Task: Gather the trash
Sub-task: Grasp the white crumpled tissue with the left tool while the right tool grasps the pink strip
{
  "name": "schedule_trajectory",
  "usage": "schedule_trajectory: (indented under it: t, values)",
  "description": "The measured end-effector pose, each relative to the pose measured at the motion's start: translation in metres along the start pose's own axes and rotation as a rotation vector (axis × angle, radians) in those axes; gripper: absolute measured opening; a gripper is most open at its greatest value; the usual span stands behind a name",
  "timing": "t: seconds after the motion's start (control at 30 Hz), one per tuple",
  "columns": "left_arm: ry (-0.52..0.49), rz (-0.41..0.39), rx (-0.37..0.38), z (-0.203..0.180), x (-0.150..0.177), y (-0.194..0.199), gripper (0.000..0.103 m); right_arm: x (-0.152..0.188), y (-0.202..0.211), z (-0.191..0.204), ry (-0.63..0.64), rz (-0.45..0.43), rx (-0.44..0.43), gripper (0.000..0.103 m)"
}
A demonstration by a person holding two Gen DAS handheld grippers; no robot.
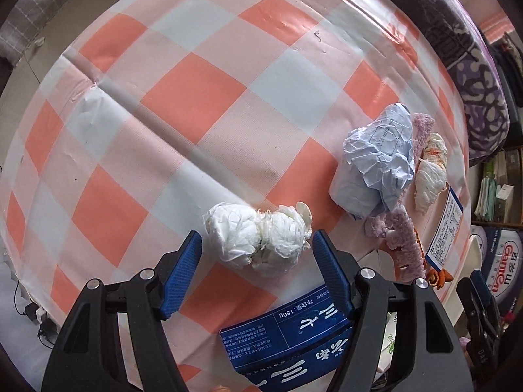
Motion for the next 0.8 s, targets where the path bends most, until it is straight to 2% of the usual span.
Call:
schedule_trajectory:
  t: [0.07,0.2,0.3,0.53,0.7,0.77,0.8]
  values:
    - [-0.002,-0.001,0.006,0.002,0.000,-0.002,0.055,0.000,-0.003,0.009,0.032,0.003,-0.018,0.092]
    - [-0.019,-0.021,0.008,0.003,0.001,-0.001,0.049,0.001,-0.009,0.027,0.097,0.010,-0.039,0.087]
    - [-0.031,-0.037,0.014,0.005,-0.002,0.003,0.048,0.000,-0.011,0.041,0.144,0.001,-0.046,0.080]
    - [-0.039,-0.074,0.051,0.005,-0.003,0.022,0.048,-0.002,-0.020,0.075,0.259,-0.013,-0.048,0.070]
    - [-0.049,-0.096,0.048,0.004,-0.006,0.032,0.048,0.001,-0.036,0.094,0.333,0.020,-0.020,0.054]
    - [-0.050,-0.096,0.054,0.004,-0.008,0.032,0.048,0.002,-0.040,0.097,0.346,0.026,-0.014,0.051]
    - [-0.051,-0.097,0.056,0.005,-0.007,0.031,0.048,0.003,-0.041,0.098,0.350,0.030,-0.014,0.045]
Point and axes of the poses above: each gripper's, at about its wrist camera, not at the fingertips, and y roughly against the way its jaws point, z to its left, x to its underside, the point moved 1 cm from there along -y, roughly the way its jaws point, and after that the axes turned 4 degrees about x, right-handed, at the moved point
